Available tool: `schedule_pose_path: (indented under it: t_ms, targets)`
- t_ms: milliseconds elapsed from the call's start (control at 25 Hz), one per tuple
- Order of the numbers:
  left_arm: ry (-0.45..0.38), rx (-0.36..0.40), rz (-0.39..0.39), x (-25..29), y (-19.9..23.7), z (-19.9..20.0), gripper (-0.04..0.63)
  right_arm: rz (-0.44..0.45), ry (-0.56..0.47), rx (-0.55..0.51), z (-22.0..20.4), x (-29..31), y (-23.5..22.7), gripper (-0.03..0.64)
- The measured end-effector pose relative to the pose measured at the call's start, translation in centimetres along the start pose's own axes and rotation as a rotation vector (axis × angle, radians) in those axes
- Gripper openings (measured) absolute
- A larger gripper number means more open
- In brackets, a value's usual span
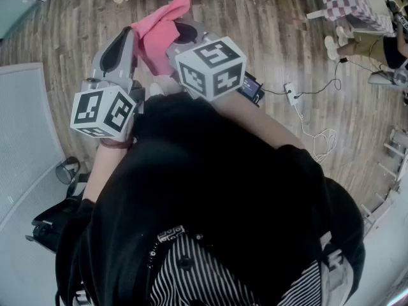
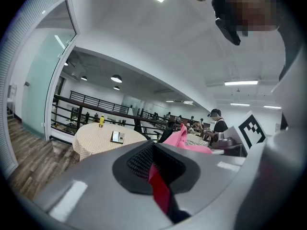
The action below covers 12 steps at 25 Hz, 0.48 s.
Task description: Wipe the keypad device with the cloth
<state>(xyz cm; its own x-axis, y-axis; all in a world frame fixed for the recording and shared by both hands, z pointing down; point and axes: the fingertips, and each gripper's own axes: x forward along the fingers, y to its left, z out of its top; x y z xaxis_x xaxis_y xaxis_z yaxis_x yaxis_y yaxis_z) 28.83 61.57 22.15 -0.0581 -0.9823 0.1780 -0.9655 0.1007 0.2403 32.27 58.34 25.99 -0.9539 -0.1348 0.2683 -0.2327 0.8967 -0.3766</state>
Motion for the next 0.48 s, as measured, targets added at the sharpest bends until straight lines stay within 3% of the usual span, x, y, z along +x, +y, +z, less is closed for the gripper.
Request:
schedule_pose_path:
  t_ms: [480]
  targets:
    - [-0.001,-0.006,0.017,0.6,-0.7,-0.8,-0.006,0.038,-0.024,-0.002,0.2,-1.2,-0.1,0.064]
